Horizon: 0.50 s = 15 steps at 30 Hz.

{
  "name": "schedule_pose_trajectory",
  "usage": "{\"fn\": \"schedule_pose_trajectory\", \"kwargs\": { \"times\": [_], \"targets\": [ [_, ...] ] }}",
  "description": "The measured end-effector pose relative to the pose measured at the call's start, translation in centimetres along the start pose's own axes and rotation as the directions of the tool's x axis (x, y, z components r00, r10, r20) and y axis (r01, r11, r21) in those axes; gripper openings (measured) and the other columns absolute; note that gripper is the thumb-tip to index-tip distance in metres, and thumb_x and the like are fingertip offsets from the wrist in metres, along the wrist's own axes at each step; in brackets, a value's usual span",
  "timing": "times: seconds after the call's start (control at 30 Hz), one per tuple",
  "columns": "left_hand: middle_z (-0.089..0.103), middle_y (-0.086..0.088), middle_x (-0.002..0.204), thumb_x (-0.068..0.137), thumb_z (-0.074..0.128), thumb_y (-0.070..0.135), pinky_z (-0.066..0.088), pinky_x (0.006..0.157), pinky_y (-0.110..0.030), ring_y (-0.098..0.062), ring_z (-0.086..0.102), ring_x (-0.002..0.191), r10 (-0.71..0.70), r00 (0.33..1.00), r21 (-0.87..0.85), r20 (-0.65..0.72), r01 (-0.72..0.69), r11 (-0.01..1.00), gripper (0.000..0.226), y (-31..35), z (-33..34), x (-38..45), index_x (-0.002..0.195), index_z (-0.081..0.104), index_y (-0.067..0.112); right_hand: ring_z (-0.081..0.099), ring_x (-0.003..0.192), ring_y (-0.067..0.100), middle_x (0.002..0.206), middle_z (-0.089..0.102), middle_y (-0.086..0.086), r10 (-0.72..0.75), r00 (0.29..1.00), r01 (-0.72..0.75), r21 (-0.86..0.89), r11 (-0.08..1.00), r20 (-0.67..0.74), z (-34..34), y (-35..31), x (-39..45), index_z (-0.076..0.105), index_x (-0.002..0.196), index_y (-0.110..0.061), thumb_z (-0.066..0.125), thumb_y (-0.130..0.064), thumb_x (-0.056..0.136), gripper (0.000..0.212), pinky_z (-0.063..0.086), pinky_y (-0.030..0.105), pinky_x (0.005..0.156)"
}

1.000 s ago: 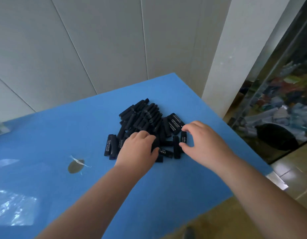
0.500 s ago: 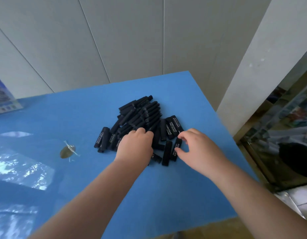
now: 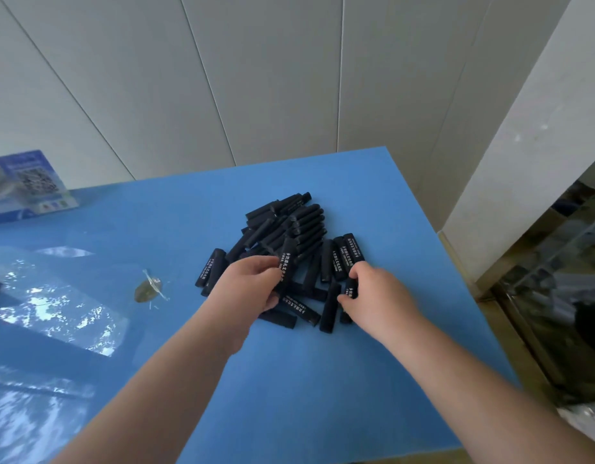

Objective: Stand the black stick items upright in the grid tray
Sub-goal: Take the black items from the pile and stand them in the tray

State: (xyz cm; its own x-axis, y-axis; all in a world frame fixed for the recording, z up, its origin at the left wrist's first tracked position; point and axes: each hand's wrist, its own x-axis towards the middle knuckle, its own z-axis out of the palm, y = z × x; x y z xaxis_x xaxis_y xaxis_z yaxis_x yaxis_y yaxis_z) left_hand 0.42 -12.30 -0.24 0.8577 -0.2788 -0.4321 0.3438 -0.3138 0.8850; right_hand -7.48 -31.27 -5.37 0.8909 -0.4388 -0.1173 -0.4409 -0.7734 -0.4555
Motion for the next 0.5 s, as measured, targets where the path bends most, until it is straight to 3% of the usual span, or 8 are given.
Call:
{"fn": "schedule_pose_trajectory", "kwargs": {
  "times": [0.1, 0.27, 0.37, 0.5],
  "targets": [
    [0.073, 0.000, 0.086, 0.095, 0.050, 0.006, 0.050, 0.063, -0.023, -0.010, 0.059, 0.067, -0.024, 0.990, -0.155, 0.136, 0.045, 0.987, 0.031, 0.2, 0.2, -0.5, 0.096, 0.079, 0.018, 0.059, 0.080, 0.026, 0.089, 0.059, -0.003, 0.023, 1.000, -0.023, 0.002, 1.000, 0.004, 0.2, -0.1, 0.1, 0.047, 0.103, -0.020, 0.068, -0.031, 0.087, 0.029, 0.043, 0.032, 0.062],
    [0.060, -0.004, 0.081, 0.096, 0.050, 0.005, 0.044, 0.053, -0.026, -0.015, 0.052, 0.067, -0.102, 0.980, -0.360, 0.168, 0.158, 0.920, 0.025, 0.3, 0.2, -0.9, 0.088, 0.073, 0.010, 0.064, 0.085, 0.022, 0.091, 0.065, -0.004, 0.106, 0.989, -0.115, 0.077, 0.990, 0.103, -0.6, 0.8, 0.1, 0.053, 0.098, -0.021, 0.070, -0.033, 0.085, 0.024, 0.050, 0.033, 0.069],
    [0.056, -0.003, 0.077, 0.100, 0.052, 0.011, 0.044, 0.053, -0.026, -0.015, 0.051, 0.067, -0.085, 0.986, -0.343, 0.144, 0.130, 0.930, 0.022, 0.0, -0.1, -0.9, 0.088, 0.071, 0.011, 0.070, 0.083, 0.016, 0.087, 0.071, -0.007, 0.105, 0.981, -0.158, 0.369, 0.916, 0.161, -1.4, 0.8, -0.3, 0.065, 0.091, -0.024, 0.077, -0.030, 0.082, 0.016, 0.058, 0.035, 0.077],
    [0.064, -0.001, 0.085, 0.100, 0.058, 0.018, 0.050, 0.065, -0.025, -0.013, 0.057, 0.075, -0.003, 0.990, -0.205, 0.141, 0.032, 0.978, 0.014, -0.4, -0.5, -1.2, 0.097, 0.070, 0.013, 0.073, 0.072, 0.011, 0.079, 0.077, -0.005, -0.014, 0.982, -0.125, 0.707, 0.696, 0.188, -2.7, -0.7, -1.1, 0.073, 0.084, -0.022, 0.077, -0.021, 0.084, 0.003, 0.062, 0.030, 0.068]
  ]
}}
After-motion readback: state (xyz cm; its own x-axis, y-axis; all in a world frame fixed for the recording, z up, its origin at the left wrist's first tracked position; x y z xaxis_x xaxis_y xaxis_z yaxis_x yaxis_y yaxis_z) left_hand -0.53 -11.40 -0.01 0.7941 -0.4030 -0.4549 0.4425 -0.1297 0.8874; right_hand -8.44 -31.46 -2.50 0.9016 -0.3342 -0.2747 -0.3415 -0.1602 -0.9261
